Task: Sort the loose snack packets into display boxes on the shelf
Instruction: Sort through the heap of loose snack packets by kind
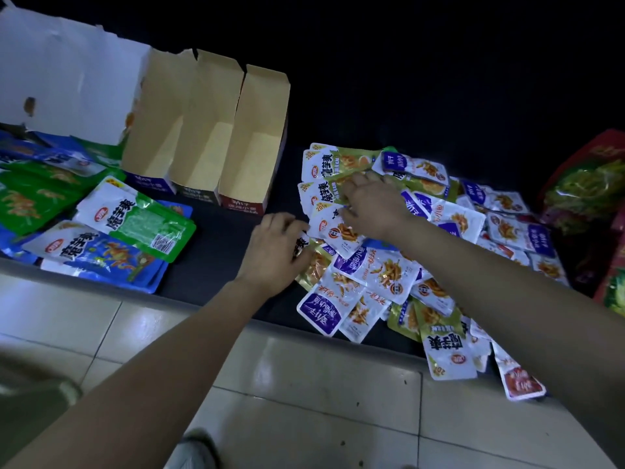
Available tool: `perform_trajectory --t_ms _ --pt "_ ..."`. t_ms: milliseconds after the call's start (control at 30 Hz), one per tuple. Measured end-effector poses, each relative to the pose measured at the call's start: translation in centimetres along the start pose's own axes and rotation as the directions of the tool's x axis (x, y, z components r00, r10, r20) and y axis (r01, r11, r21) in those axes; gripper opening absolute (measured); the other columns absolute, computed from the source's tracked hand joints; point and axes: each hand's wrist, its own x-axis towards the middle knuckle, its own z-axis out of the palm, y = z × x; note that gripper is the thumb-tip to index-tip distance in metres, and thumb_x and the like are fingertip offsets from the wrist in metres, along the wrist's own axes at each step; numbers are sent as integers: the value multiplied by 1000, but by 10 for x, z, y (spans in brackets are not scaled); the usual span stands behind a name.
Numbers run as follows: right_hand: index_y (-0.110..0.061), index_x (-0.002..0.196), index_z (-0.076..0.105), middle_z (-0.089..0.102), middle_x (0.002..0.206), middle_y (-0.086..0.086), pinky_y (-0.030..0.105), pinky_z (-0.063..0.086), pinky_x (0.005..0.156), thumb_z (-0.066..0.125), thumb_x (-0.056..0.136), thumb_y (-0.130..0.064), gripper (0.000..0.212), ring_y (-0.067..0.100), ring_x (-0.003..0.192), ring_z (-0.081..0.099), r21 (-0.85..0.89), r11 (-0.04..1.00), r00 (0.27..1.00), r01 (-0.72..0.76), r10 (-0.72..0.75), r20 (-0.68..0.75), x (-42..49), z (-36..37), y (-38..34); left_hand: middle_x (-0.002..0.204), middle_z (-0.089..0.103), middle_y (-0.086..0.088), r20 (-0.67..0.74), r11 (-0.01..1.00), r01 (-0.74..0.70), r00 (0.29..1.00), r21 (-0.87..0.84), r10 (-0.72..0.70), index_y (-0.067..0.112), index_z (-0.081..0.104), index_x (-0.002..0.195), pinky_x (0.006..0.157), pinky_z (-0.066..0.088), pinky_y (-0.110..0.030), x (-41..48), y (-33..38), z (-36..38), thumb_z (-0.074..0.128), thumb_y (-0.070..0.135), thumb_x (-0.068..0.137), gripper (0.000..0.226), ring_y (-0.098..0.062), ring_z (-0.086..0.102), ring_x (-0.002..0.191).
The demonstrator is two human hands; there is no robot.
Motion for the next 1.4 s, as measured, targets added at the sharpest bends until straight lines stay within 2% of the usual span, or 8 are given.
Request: perform_trajectory --t_ms 133,233,333,633,1000,1100,1267,1400 --pt "-5 117 59 56 121 17 39 35 96 47 96 -18 28 33 115 50 98 995 994 -20 30 -105 28 -5 3 131 50 -11 -26 997 54 998 -52 -56 24 55 136 100 31 -40 4 0 3 30 61 86 67 -29 40 125" --pt "-11 151 26 16 160 13 48 20 115 56 93 -18 66 31 145 18 236 969 997 -71 60 51 48 -2 13 134 48 -12 -10 998 56 998 -28 -56 31 54 138 100 30 -41 9 1 8 31 60 85 64 -31 39 126" --pt "-18 156 -2 -10 163 5 48 12 118 58 92 -37 90 29 147 6 174 970 961 -169 123 249 61 -1 20 131 50 -13 -23 999 40 999 5 -40 31 58 134 96 33 -42 11 -3 11 38 55 87 57 -32 41 122" --pt "-12 142 39 34 140 16 40 32 103 58 80 -68 85 34 130 30 43 974 938 -222 201 281 65 -4 18 125 51 -15 -51 998 67 996 -16 -68 24 62 130 93 36 -43 9 -1 11 52 36 88 45 -34 44 120" --pt "-5 130 48 56 129 13 33 50 83 81 75 -41 73 27 109 58 498 765 892 -407 215 398 41 -12 25 138 48 -16 -1 996 76 997 42 -76 18 54 139 100 37 -45 3 4 8 31 48 90 61 -34 42 127" --pt "-10 134 49 56 134 12 37 51 93 81 77 -34 69 26 112 59 594 677 886 -435 205 415 32 -17 24 142 45 -17 11 995 75 997 60 -75 20 48 143 100 37 -46 1 6 8 28 48 89 64 -36 41 127" --pt "-26 150 31 28 145 15 35 27 108 68 88 -43 74 37 135 23 566 710 907 -419 363 216 17 -22 20 154 25 -17 47 990 99 993 100 -104 27 29 153 107 28 -46 1 10 6 40 38 100 55 -34 27 138" --pt "-17 132 49 56 119 7 35 26 102 64 92 -34 46 27 123 45 745 586 874 -318 486 -10 11 -39 27 158 15 -17 88 983 147 984 112 -157 26 30 152 112 21 -43 -1 13 4 42 38 102 53 -32 16 144"
